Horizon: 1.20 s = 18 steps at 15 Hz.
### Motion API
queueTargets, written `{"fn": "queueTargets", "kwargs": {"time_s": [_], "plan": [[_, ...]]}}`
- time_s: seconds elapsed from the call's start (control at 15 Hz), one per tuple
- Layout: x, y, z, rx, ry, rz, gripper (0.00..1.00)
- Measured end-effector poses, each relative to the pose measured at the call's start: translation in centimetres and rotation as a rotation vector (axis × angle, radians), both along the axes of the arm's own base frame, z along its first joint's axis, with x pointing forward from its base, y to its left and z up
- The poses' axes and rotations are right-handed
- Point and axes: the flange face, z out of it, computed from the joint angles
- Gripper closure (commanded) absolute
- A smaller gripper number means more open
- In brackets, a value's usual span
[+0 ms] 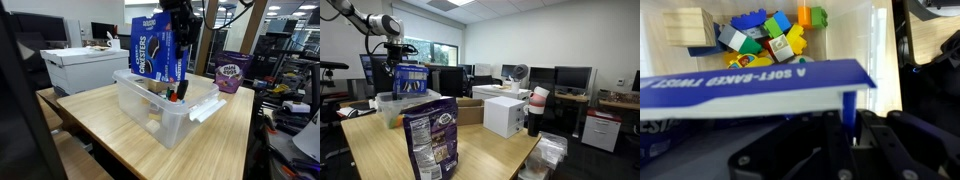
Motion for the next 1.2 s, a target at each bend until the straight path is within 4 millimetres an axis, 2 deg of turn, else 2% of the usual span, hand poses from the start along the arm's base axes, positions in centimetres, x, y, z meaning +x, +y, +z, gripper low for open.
{"fn": "queueTargets", "kwargs": {"time_s": [0.33,0.8,1.2], "plan": [[0.8,0.6,-0.4,0.018,0.001,0.042,0.95],[1.5,2.0,0.1,0.043,-0.013,0.074,0.95],[1.9,2.4,0.5,0.056,-0.03,0.077,0.95]]}}
